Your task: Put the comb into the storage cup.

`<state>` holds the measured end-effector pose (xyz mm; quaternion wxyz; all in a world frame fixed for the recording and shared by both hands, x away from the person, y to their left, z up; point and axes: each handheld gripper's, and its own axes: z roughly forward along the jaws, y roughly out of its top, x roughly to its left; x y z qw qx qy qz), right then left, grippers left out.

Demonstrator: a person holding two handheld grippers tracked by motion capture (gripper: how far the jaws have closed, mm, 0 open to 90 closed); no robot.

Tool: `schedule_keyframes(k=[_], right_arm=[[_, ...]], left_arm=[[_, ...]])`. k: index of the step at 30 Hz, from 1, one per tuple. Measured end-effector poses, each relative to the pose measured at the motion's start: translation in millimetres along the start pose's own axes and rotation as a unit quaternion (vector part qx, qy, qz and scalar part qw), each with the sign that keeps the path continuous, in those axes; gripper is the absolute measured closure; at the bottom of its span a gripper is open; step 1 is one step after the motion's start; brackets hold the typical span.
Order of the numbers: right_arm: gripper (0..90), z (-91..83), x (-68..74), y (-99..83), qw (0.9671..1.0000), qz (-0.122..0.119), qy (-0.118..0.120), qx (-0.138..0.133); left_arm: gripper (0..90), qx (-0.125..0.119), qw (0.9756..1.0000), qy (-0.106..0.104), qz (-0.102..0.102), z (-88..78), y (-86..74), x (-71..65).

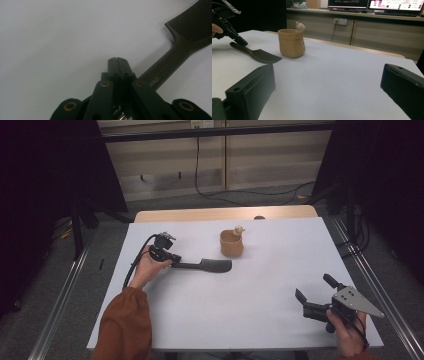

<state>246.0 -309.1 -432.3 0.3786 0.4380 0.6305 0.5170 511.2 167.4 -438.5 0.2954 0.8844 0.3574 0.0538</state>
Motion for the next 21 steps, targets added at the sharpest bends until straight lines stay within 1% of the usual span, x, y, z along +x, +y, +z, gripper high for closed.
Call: schedule_keyframes(k=[2, 3, 6, 7, 8, 11, 12, 15, 17, 21], right_arm=[[0.0, -0.1, 0.0, 0.0, 1.0000, 0.000, 0.000, 0.000], [0.0, -0.1, -0.1, 0.0, 1.0000, 0.000, 0.000, 0.000], [0.0, 0.1, 0.0, 0.0, 1.0000, 0.000, 0.000, 0.000], [0.0, 0.1, 0.0, 0.0, 1.0000, 0.000, 0.000, 0.000], [0.0, 0.1, 0.0, 0.0, 1.0000, 0.000, 0.000, 0.000], [0.0, 0.2, -0.1, -0.1, 1.0000, -0.001, 0.000, 0.001], [0.0, 0.5, 0.0, -0.2, 1.0000, 0.000, 0.000, 0.001], [0.0, 0.4, 0.2, -0.1, 1.0000, 0.000, 0.000, 0.000], [0.0, 0.1, 0.1, 0.0, 1.0000, 0.000, 0.000, 0.000], [0.0, 0.7, 0.2, -0.2, 1.0000, 0.000, 0.001, 0.000]], left_arm=[[90.0, 0.001, 1.0000, -0.001, -0.001, -0.3, -0.3, 0.1], [90.0, 0.004, 1.0000, -0.002, 0.002, -0.8, -0.3, 0.4], [90.0, 0.006, 1.0000, -0.003, 0.004, -1.3, -0.3, -0.6], [90.0, 0.009, 0.9999, -0.001, 0.008, -1.7, -0.2, -0.9], [90.0, 0.007, 1.0000, 0.001, 0.002, -1.3, -0.1, -2.1], [90.0, 0.020, 0.9995, 0.013, 0.019, -2.0, 1.7, -4.9], [90.0, 0.025, 0.9992, 0.016, 0.028, -2.5, 2.5, -5.4], [90.0, 0.027, 0.9991, 0.014, 0.030, -2.4, 2.5, -5.5], [90.0, 0.023, 0.9994, 0.010, 0.022, -2.7, 1.6, -5.3], [90.0, 0.024, 0.9994, 0.008, 0.023, -2.9, 1.5, -4.9]])
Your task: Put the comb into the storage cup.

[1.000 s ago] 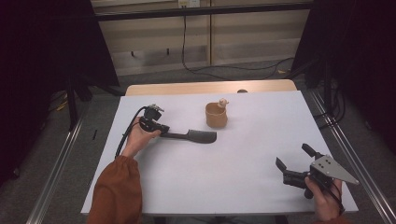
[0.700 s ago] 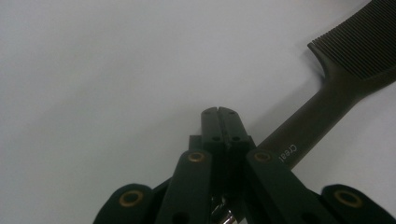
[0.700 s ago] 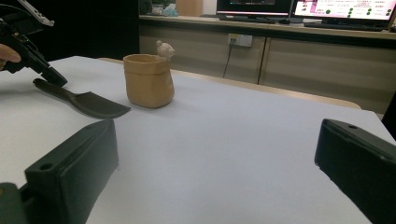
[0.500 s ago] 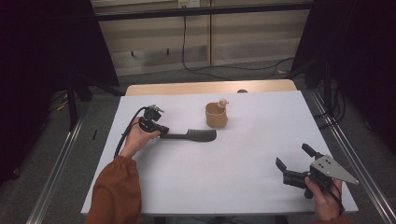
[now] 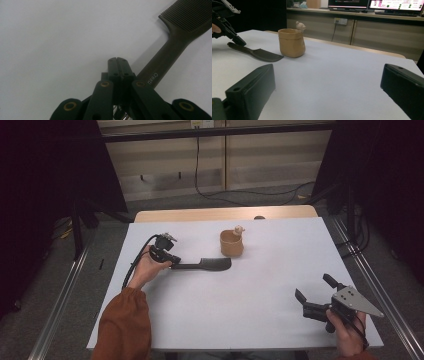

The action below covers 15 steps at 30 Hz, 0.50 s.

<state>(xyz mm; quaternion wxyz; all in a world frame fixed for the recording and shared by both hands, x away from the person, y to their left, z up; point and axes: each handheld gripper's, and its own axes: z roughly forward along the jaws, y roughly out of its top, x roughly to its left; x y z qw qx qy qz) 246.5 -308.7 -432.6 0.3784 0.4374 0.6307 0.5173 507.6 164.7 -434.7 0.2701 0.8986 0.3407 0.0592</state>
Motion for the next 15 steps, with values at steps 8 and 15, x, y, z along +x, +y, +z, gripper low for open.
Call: schedule_keyframes(k=[8, 15], right_arm=[[0.0, -0.1, 0.1, 0.0, 1.0000, 0.000, 0.000, 0.000], [0.0, -0.2, 0.0, 0.1, 1.0000, 0.000, 0.000, 0.000]], left_arm=[[90.0, 0.003, 0.9999, -0.009, -0.004, -0.8, -0.8, 1.2], [90.0, -0.008, 0.9999, -0.010, -0.006, -2.5, -1.3, 1.3]])
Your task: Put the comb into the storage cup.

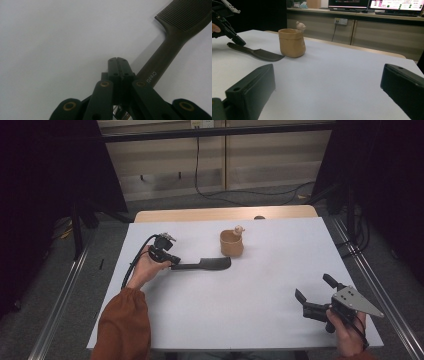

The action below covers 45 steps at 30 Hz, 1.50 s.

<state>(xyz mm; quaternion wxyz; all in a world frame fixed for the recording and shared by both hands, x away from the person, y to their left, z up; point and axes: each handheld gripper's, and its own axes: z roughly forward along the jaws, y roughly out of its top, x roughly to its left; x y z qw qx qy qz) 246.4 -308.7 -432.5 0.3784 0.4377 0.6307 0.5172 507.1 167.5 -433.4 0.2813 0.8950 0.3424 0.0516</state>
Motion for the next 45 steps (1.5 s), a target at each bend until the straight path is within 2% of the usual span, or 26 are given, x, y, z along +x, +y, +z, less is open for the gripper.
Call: schedule_keyframes(k=[4, 17, 19, 21, 22, 28, 31, 33, 37, 43, 45], right_arm=[[0.0, 0.1, -0.2, -0.1, 1.0000, 0.000, 0.001, 0.000], [0.0, 0.2, -0.3, -0.1, 1.0000, 0.000, 0.000, -0.001], [0.0, 0.2, 0.0, 0.0, 1.0000, 0.000, 0.000, -0.001], [0.0, -0.1, -0.1, 0.1, 1.0000, 0.000, 0.001, 0.000], [0.0, -0.1, -0.2, 0.1, 1.0000, 0.000, 0.001, 0.000], [0.0, 0.2, 0.0, 0.0, 1.0000, -0.001, 0.000, -0.001], [0.0, 0.2, -0.1, 0.0, 1.0000, 0.000, 0.000, -0.001], [0.0, 0.2, 0.2, 0.0, 1.0000, 0.000, 0.001, 0.000], [0.0, -0.2, 0.1, 0.1, 1.0000, 0.000, 0.002, 0.000], [0.0, -0.1, 0.5, 0.3, 1.0000, 0.001, 0.003, -0.001], [0.0, 0.0, 0.5, 0.3, 1.0000, 0.001, 0.003, -0.002]], left_arm=[[90.0, 0.002, 1.0000, -0.007, 0.003, -1.2, -0.4, 1.6], [90.0, 0.004, 1.0000, -0.008, -0.001, -1.4, -1.9, 2.4], [90.0, 0.003, 0.9999, -0.012, -0.006, -1.3, -2.2, 2.3], [90.0, 0.002, 1.0000, -0.008, -0.005, -1.4, -2.3, 1.9], [90.0, -0.002, 0.9999, -0.009, -0.013, -1.0, -2.5, 1.5], [89.3, -0.005, 0.9999, -0.007, -0.006, -3.5, -3.1, 3.7], [80.8, -0.017, 0.9998, 0.007, 0.006, -5.0, -3.9, 3.8], [78.8, -0.028, 0.9995, 0.013, 0.009, -6.8, -4.2, 4.3], [71.2, -0.062, 0.9973, 0.034, 0.016, -15.7, -4.8, 4.9], [48.2, -0.101, 0.9939, 0.040, 0.023, -27.2, -3.8, 2.1], [43.2, -0.115, 0.9923, 0.037, 0.027, -29.5, -3.2, 0.9]])
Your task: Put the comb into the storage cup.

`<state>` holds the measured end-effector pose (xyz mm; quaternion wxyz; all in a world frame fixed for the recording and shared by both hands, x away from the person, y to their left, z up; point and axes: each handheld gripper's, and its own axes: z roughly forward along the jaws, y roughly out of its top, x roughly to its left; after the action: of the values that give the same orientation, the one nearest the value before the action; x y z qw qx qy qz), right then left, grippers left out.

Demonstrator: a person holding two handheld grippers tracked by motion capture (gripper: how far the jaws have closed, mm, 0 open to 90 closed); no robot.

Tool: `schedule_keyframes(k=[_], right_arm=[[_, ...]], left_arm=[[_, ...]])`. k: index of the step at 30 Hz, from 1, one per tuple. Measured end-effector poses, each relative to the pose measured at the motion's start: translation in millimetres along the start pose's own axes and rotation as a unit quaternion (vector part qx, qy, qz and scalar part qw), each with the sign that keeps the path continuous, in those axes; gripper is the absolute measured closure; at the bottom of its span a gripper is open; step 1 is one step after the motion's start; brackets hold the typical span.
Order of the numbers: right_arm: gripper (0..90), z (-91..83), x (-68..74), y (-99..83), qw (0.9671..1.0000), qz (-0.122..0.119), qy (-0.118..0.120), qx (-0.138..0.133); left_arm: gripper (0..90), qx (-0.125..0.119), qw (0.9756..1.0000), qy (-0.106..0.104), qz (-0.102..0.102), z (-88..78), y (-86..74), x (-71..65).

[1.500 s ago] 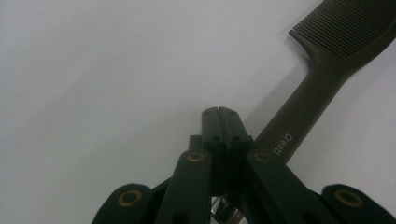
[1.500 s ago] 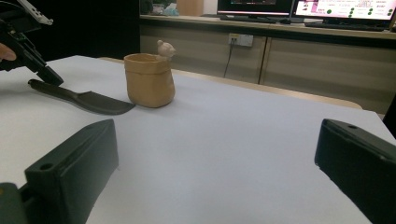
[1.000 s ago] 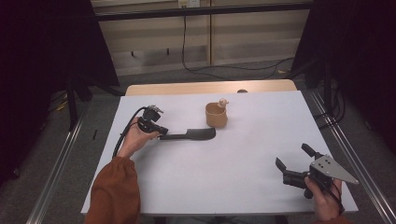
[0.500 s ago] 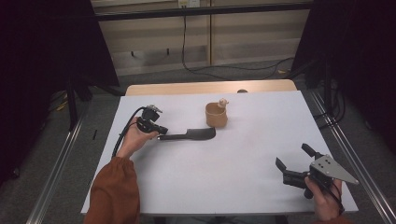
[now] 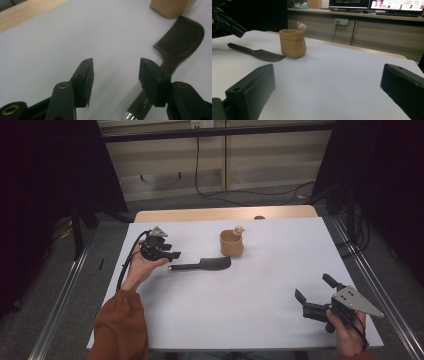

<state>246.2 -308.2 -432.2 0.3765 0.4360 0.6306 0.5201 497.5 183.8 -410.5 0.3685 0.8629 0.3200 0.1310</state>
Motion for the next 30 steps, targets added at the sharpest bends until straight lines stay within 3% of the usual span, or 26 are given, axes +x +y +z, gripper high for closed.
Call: schedule_keyframes(k=[4, 8, 15, 20, 21, 27, 30], right_arm=[[0.0, -0.2, 0.2, 0.0, 1.0000, -0.001, 0.000, 0.001], [0.0, -0.1, 0.1, 0.0, 1.0000, -0.001, 0.001, 0.001], [0.0, -0.1, 0.3, 0.0, 1.0000, 0.000, 0.002, 0.001], [0.0, 0.2, 0.3, 0.1, 1.0000, 0.000, 0.003, 0.000], [0.0, 0.3, 0.3, 0.1, 1.0000, -0.001, 0.003, 0.000], [0.0, 0.1, 0.4, 0.1, 1.0000, -0.001, 0.005, 0.000], [0.0, 0.6, 0.4, 0.0, 1.0000, 0.000, 0.004, -0.001]], left_arm=[[21.6, -0.025, 0.9997, 0.000, 0.001, -5.3, 3.3, -1.8], [3.8, -0.046, 0.9987, -0.011, -0.017, -10.7, 4.9, -0.7], [4.0, -0.068, 0.9972, -0.018, -0.023, -22.1, 5.4, -0.9], [7.6, -0.067, 0.9977, -0.008, 0.001, -23.4, 6.1, -3.0], [7.6, -0.065, 0.9978, -0.002, 0.013, -21.7, 6.0, -4.2], [7.6, -0.056, 0.9983, -0.014, -0.006, -18.2, 9.4, -10.0], [7.7, -0.045, 0.9988, -0.017, -0.001, -15.5, 13.0, -17.1]])
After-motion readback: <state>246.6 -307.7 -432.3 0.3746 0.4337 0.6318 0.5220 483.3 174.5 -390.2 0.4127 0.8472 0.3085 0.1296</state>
